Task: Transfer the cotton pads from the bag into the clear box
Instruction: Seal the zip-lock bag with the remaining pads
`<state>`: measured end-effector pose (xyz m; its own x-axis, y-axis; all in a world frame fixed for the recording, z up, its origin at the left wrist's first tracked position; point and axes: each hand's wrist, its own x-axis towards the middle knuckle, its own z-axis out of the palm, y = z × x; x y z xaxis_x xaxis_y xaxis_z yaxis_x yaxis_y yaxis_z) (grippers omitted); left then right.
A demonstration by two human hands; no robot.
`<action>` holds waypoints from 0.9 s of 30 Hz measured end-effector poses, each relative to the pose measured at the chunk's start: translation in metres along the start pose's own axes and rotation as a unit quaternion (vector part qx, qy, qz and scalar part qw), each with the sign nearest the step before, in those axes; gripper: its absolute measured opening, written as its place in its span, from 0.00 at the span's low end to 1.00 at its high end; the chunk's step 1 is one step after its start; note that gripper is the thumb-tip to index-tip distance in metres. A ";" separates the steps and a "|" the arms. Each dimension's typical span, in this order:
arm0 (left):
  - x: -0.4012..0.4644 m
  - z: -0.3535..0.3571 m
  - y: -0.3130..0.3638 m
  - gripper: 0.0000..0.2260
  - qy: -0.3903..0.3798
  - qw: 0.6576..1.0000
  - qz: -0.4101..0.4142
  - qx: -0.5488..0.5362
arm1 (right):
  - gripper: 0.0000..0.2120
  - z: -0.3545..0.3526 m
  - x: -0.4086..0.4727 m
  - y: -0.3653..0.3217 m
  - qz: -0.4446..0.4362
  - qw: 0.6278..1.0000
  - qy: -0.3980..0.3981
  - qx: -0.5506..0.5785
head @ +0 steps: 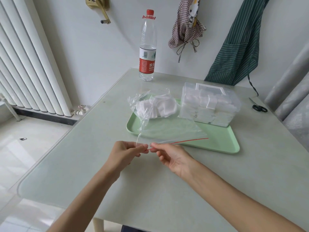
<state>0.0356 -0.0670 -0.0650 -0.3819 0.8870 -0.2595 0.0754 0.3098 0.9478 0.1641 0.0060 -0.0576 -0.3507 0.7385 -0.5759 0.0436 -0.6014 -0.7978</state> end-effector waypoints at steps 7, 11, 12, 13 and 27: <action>0.004 -0.002 0.002 0.06 -0.008 1.000 0.000 0.007 | 0.04 -0.006 -0.004 -0.001 0.011 0.999 -0.032 0.007; 0.005 -0.005 0.002 0.06 -0.007 1.000 -0.005 0.015 | 0.04 -0.017 -0.004 0.001 -0.007 1.000 -0.001 0.027; 0.005 -0.006 0.002 0.06 -0.007 1.000 -0.007 0.018 | 0.04 -0.019 -0.005 0.001 -0.010 0.999 0.005 0.031; 0.004 -0.007 0.002 0.07 -0.006 1.000 -0.010 0.020 | 0.04 -0.021 -0.005 0.001 -0.012 0.999 0.008 0.031; 0.002 0.016 0.018 0.09 -0.022 0.999 -0.031 -0.031 | 0.02 -0.011 -0.007 0.005 -0.072 0.995 0.014 0.064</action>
<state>0.0507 -0.0540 -0.0509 -0.3432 0.8812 -0.3252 -0.0043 0.3448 0.9387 0.1776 0.0009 -0.0593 -0.3182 0.8273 -0.4629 -0.1265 -0.5210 -0.8441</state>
